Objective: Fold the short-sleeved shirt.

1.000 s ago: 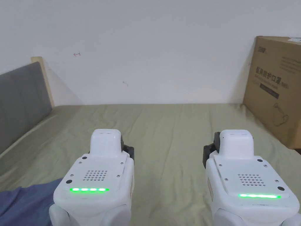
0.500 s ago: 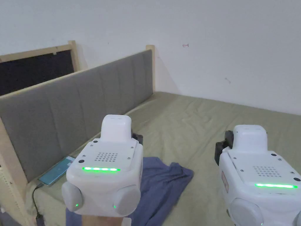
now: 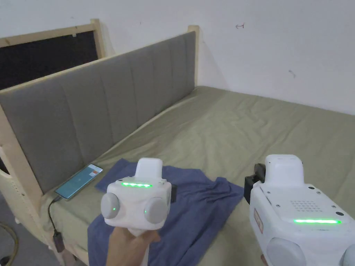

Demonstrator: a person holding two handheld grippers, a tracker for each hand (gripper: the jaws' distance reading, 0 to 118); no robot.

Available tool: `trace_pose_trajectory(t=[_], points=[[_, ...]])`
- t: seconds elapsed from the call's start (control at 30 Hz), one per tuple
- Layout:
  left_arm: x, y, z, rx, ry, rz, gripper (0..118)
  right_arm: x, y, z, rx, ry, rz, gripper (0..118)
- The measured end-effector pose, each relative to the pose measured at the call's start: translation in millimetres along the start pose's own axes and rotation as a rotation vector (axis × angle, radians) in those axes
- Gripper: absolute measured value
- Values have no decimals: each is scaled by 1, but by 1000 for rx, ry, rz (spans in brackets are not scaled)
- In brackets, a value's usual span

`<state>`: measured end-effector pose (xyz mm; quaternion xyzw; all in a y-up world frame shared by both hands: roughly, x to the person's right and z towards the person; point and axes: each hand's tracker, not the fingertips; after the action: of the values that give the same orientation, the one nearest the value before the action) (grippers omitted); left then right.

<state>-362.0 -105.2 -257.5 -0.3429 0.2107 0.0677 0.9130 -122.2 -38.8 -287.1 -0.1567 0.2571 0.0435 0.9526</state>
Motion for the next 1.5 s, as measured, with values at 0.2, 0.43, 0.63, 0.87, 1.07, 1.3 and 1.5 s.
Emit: trace_pose_trajectory(t=[0.2,0.43,0.63,0.87,1.07,1.3,1.5], points=[[22,-30,-77,-191,-81,16,114,19,-16,-30,-88,-46,-1,0],[38,-49,-148,-408,-70,-91,110,40,-33,-64,-193,-63,-84,0],[18,-31,-130,-341,-80,-54,44,45,-38,-74,-234,-69,-134,0],[-15,-20,-115,-348,-125,92,5,51,-46,-62,-241,-70,-142,0],[-28,8,-81,-271,-269,217,5,74,-41,-41,-218,-116,-183,0],[57,68,-37,-150,-390,96,5,117,-40,-2,-158,-211,-222,0],[203,104,15,-51,-600,-121,5,177,-30,62,-96,-377,-284,0]])
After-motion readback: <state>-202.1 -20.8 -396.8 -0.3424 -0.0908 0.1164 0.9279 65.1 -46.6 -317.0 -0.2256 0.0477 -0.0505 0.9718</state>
